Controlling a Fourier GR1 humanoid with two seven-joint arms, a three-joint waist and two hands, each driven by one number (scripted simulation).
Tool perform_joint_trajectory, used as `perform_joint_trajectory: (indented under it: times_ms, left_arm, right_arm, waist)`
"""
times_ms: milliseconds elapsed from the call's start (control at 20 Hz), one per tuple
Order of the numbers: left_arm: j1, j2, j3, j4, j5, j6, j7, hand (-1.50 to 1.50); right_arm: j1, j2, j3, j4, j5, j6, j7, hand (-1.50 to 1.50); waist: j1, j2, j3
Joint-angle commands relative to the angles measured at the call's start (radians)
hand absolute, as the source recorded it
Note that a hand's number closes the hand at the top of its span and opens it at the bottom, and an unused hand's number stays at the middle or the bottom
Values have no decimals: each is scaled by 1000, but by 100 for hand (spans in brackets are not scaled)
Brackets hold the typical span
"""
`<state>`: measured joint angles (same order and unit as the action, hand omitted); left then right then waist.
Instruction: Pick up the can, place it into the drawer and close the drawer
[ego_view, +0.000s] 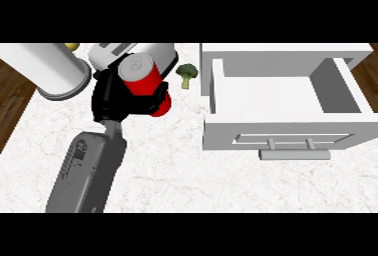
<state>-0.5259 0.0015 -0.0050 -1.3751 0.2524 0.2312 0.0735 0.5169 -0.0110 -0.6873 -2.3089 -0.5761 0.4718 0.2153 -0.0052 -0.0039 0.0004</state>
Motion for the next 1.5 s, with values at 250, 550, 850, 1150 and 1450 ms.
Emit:
perform_joint_trajectory:
  times_ms: [250, 550, 850, 1150, 1450]
  left_arm:
    - [-196, -1, -87, 5, -30, 179, 128, 150]
    - [-328, -1, -72, 101, -11, 210, 141, 150]
    - [-473, -1, -103, 259, 30, 283, 83, 150]
    - [-597, -1, -190, 393, 111, 346, 45, 150]
    - [-741, -1, -190, 555, 196, 376, 12, 150]
  right_arm:
    - [-42, 11, 20, 91, 81, 40, -53, -150]
    - [-44, -64, -39, 44, -65, 8, 29, -150]
    - [-96, -9, 25, -19, 25, -62, 83, -150]
    - [-86, 10, 50, -14, 33, -36, 74, -150]
    - [-104, 3, 30, -5, 36, -30, 73, -150]
  waist:
    - [-8, 4, 0]
    - [-13, 4, 0]
    - [-14, 6, 0]
    - [-23, 7, 0]
    - [-31, 9, 0]
